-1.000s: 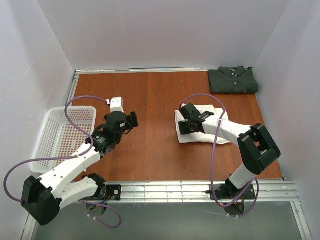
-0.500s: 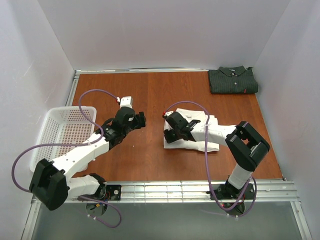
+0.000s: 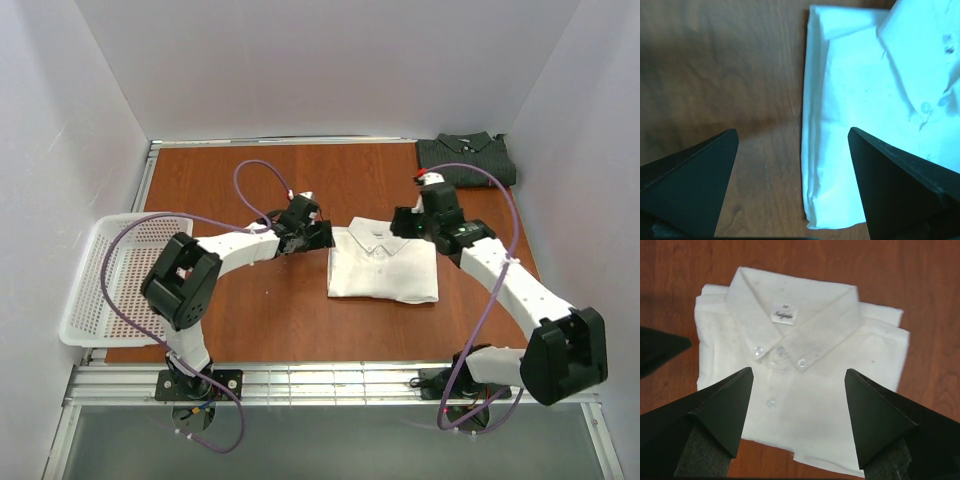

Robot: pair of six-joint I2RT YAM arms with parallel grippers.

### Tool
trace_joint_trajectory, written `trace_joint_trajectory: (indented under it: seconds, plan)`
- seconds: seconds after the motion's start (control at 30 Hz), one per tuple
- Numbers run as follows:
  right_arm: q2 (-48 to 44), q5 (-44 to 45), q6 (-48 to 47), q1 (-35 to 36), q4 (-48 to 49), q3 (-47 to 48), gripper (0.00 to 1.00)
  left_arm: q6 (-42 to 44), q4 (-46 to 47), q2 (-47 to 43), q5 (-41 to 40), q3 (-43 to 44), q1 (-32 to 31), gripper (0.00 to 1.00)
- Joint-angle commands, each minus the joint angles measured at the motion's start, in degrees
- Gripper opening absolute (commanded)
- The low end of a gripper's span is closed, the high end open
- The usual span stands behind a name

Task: Fold and stack the long sleeve shirts
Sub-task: Fold the shirt

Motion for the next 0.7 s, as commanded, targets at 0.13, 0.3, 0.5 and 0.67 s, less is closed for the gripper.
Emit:
trace_joint_trajectory:
  seconds: [0.13, 0.3, 0.5, 0.67]
  plan:
    - [-5.36, -5.39, -0.05, -9.70, -2.70, -1.81, 0.69, -0.17, -1.37, 5.77, 3.41, 4.28, -3.61, 0.76]
    - [-4.66, -9.68, 1.62, -13.74, 0.20, -2.42, 0.68, -0.52, -1.37, 7.80, 2.70, 2.27, -3.97, 0.42]
    - [-2.02, -12.15, 2.06, -16.64, 2.66, -1.46, 0.68, -0.17, -1.63, 6.66, -1.42, -0.63, -3.62, 0.03]
    - [0.26, -14.00, 1.80, -19.98, 4.16, -0.23, 0.68, 0.62, -3.56, 2.89, -3.79, -4.41, -1.69, 0.03]
